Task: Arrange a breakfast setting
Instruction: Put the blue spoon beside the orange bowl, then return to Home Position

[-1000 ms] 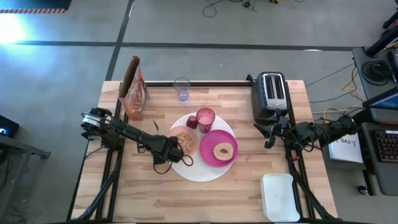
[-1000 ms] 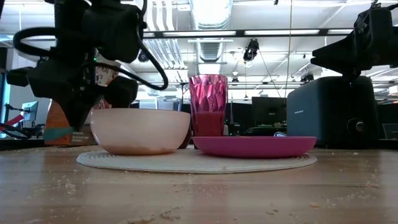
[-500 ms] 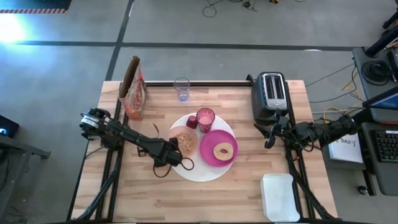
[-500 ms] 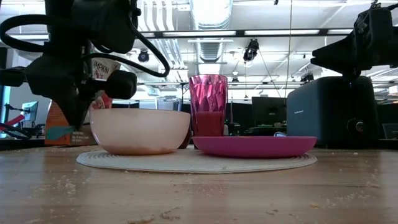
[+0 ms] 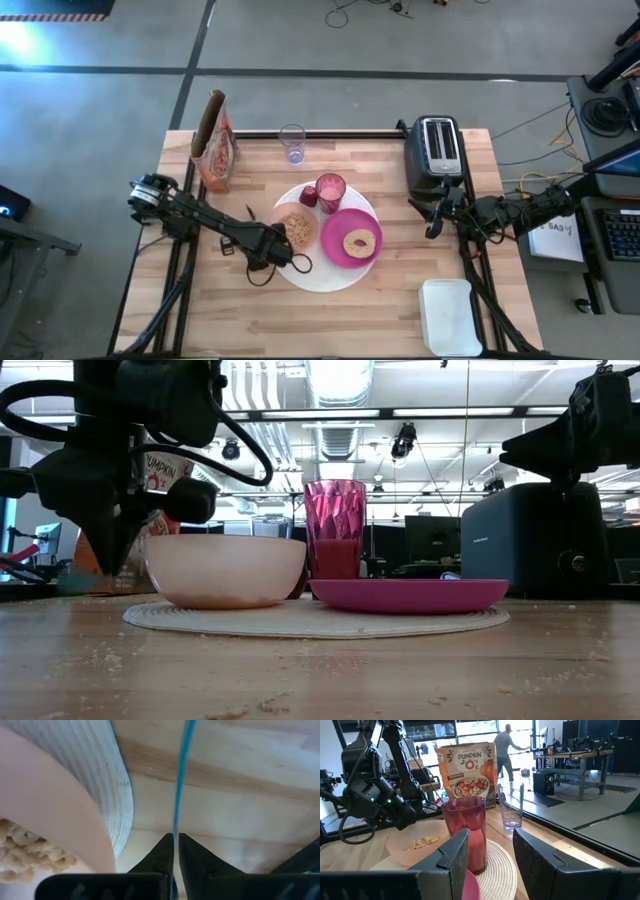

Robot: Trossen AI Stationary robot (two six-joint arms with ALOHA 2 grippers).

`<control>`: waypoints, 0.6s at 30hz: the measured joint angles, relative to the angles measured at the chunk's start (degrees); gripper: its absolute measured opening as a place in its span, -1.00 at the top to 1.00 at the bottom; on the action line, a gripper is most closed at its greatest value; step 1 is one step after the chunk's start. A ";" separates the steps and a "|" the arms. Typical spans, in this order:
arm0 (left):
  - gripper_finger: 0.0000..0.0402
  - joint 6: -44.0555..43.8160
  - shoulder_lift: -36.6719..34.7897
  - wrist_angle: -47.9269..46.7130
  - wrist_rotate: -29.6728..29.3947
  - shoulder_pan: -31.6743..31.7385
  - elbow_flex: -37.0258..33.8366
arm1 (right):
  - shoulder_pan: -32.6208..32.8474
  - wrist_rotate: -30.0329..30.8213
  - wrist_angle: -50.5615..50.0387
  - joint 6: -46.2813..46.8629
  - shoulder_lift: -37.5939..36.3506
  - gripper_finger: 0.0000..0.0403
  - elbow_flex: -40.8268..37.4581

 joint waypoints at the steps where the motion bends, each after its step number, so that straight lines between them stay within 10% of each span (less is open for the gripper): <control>1: 0.94 -0.08 -0.02 0.05 0.54 0.00 0.00 | 0.00 0.00 0.00 -0.01 0.00 0.29 0.00; 18: 0.81 -1.32 -2.26 1.78 -3.56 1.42 -1.55 | 0.00 0.00 0.00 0.02 0.00 0.29 0.00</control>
